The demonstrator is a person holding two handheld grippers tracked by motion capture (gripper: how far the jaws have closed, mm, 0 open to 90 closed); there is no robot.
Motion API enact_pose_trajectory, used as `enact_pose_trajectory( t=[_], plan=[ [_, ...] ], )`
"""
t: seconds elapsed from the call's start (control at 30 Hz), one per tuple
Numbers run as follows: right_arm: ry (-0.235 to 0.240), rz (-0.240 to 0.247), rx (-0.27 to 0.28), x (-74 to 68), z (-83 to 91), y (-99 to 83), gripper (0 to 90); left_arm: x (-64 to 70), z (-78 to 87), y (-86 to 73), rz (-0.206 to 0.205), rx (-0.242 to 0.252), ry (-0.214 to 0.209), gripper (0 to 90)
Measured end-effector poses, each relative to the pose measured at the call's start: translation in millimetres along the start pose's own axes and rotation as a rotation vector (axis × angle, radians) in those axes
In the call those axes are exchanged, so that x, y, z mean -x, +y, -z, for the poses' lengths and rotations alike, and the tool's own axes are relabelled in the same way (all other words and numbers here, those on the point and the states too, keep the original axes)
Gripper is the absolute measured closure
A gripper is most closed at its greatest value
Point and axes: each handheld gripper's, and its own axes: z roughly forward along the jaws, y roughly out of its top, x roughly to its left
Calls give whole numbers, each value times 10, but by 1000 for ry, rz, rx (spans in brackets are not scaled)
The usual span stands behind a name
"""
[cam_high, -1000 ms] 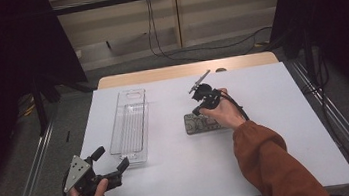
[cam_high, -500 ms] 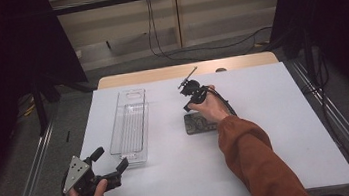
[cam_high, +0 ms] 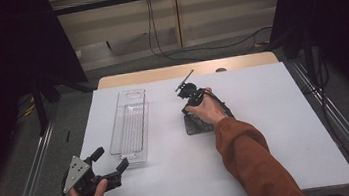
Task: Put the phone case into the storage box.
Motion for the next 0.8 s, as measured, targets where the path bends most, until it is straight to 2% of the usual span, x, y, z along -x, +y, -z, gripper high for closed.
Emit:
enact_pose_trajectory(
  t=[0.1,0.27,0.3,0.4,0.43,0.53,0.63,0.7,0.77,0.8],
  plan=[
    [-1,18,-13,-20,-2,9,900,-1,-4,-5,9,1,-10,34],
    [8,2,-28,-57,8,5,900,1,-4,-7,8,-2,-10,34],
    [8,21,-27,-57,9,-3,900,-3,-4,-4,1,0,-3,34],
    [14,35,-26,-89,19,-29,900,5,-6,-8,14,1,-11,34],
    [13,34,-36,-109,31,-36,900,-2,-2,-7,7,-2,-9,34],
    [15,63,-44,-153,47,-68,900,5,-7,-10,14,0,-11,34],
    [19,62,-49,-198,65,-100,900,-4,3,-6,-2,-7,-5,34],
    [25,66,-43,-225,82,-140,900,4,-4,-8,12,2,-10,34],
    [29,68,-32,-240,100,-194,900,0,-4,-10,7,-8,0,34],
    [35,73,-28,-237,111,-220,900,1,-9,-11,11,-4,-9,34]
  ],
)
